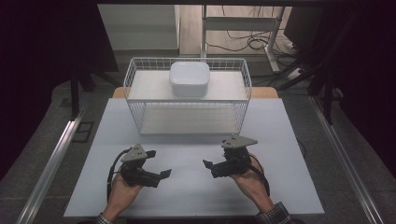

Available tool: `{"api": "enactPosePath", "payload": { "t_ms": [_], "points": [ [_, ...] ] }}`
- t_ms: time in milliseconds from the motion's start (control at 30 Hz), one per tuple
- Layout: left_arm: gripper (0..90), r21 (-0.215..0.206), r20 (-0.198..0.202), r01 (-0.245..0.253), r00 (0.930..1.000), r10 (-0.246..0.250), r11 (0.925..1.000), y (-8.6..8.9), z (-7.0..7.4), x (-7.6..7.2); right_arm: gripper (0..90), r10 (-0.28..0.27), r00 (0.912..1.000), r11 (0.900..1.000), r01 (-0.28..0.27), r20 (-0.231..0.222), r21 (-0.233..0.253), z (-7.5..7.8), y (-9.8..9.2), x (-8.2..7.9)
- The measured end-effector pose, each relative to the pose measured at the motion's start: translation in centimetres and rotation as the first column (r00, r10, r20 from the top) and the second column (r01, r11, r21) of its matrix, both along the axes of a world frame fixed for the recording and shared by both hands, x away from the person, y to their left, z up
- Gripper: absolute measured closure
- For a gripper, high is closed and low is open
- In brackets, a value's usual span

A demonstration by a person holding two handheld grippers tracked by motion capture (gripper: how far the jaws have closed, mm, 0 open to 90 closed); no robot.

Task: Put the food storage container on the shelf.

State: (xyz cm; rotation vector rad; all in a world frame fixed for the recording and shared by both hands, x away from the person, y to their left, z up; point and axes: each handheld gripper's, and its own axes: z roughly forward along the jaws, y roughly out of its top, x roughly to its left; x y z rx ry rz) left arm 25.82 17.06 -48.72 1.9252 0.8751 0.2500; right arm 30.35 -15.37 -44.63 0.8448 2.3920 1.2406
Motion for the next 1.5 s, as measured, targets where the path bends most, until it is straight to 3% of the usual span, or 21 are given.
{"api": "enactPosePath", "payload": {
  "t_ms": [600,1500],
  "points": [
    [4.7,0.039,-0.021,-0.022,0.9995,0.023,0.9990,1.2,-1.4,-1.6,0.9,-0.040,0.9991,0.999,0.040,-0.013,-0.031,-1.8,-2.8,-1.5],
    [4.8,0.063,-0.040,-0.089,0.9950,0.092,0.9940,3.9,-2.6,-4.0,0.8,-0.129,0.9916,0.991,0.129,-0.008,-0.038,-2.6,-7.6,-3.5]
  ]
}}
